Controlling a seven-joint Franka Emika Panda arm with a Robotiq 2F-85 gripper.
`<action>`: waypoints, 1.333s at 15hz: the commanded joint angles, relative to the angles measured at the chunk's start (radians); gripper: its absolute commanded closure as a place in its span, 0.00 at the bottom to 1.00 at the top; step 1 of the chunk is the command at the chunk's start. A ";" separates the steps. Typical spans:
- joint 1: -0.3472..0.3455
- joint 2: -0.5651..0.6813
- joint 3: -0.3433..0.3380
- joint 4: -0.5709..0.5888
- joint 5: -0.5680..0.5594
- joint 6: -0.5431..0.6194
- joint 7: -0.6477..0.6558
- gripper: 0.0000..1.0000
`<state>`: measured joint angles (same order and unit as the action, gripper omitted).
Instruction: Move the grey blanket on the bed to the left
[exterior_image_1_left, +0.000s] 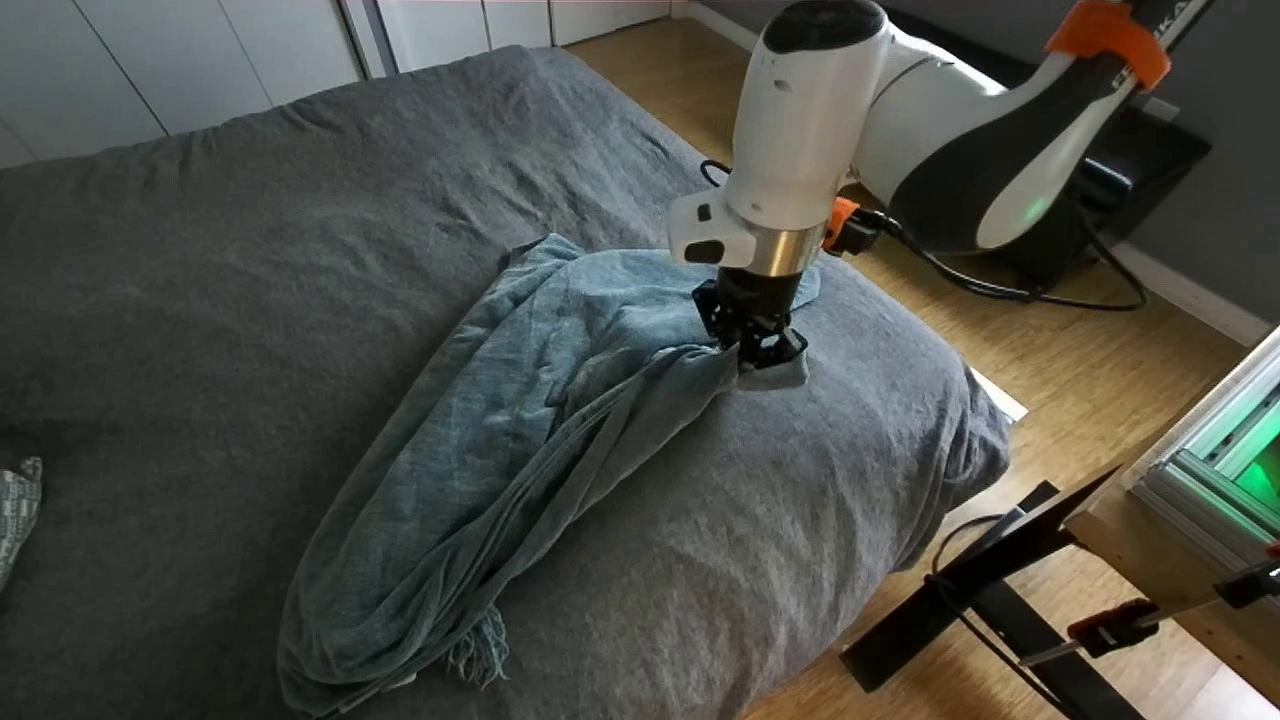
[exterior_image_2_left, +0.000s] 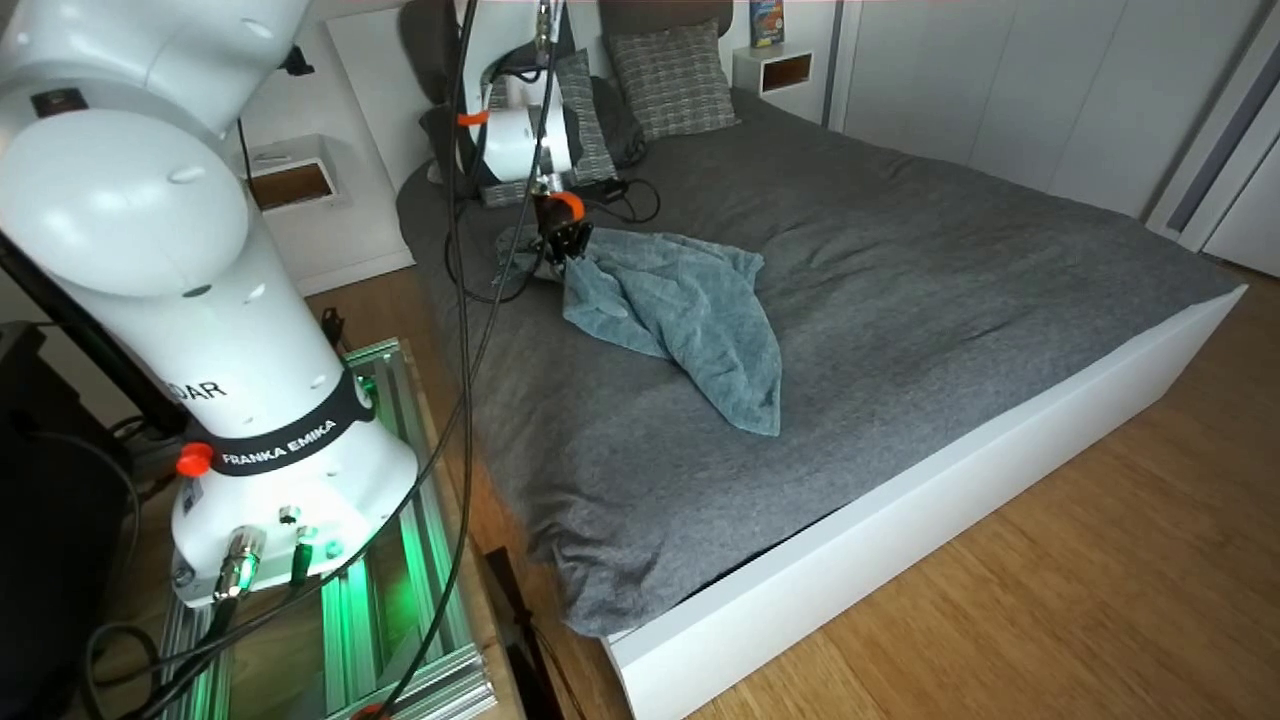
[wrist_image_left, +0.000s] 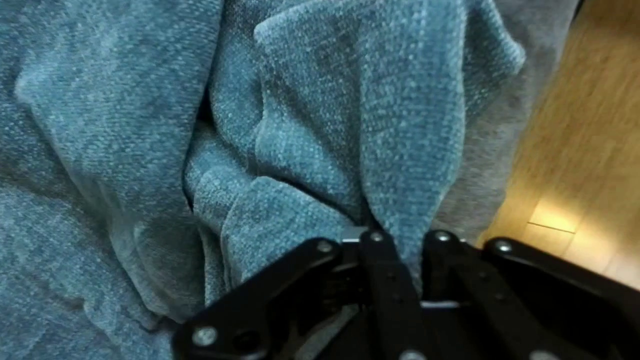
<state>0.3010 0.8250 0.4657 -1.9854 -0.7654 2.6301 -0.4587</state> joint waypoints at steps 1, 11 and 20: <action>-0.090 -0.104 0.092 -0.155 0.141 0.005 -0.136 0.97; -0.165 -0.165 0.173 -0.265 0.426 -0.019 -0.360 0.97; -0.148 -0.157 0.193 -0.260 0.502 -0.051 -0.472 0.97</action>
<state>0.1431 0.7002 0.6340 -2.2227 -0.3101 2.6148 -0.8791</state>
